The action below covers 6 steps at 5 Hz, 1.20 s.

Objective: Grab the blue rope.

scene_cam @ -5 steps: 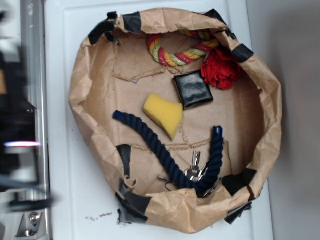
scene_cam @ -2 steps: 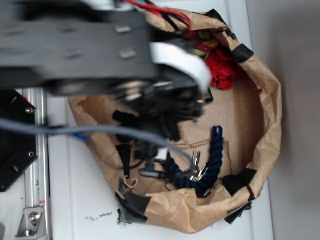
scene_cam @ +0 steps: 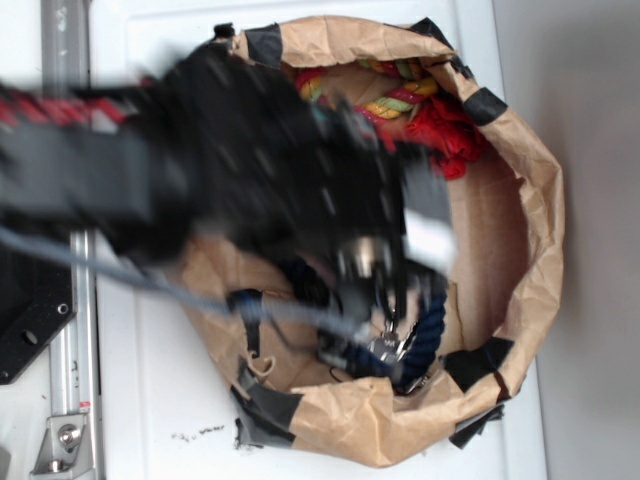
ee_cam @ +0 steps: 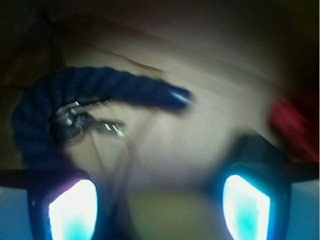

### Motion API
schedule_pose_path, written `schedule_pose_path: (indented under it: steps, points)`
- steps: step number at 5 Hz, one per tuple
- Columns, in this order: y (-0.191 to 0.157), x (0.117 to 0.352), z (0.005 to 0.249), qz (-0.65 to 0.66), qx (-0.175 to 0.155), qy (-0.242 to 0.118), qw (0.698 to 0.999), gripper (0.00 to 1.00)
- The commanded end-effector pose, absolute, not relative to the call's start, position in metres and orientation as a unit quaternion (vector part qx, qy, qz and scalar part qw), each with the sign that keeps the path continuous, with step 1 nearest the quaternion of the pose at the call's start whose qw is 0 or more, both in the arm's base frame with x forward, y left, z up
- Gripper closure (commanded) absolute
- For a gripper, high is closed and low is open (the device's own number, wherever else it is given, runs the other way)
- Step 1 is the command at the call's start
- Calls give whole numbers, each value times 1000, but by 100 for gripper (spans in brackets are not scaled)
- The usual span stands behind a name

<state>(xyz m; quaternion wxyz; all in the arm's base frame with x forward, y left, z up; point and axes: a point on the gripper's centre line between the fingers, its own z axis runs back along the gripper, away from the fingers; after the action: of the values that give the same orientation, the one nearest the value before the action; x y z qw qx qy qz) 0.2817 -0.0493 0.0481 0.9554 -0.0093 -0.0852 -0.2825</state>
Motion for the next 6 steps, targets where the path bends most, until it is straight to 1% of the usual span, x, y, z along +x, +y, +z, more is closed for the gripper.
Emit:
schedule_pose_path:
  steps: [1, 2, 3, 4, 5, 6]
  points:
    - [-99, 244, 51, -463, -27, -93, 881, 0]
    - [-90, 239, 58, -452, -39, -104, 885, 0]
    - [-87, 241, 40, -452, -41, -73, 888, 0]
    - [-92, 243, 9, -453, -13, -33, 891, 0]
    - [-90, 244, 7, -423, 1, -29, 906, 100]
    - [-71, 261, 39, -359, 13, -50, 932, 100]
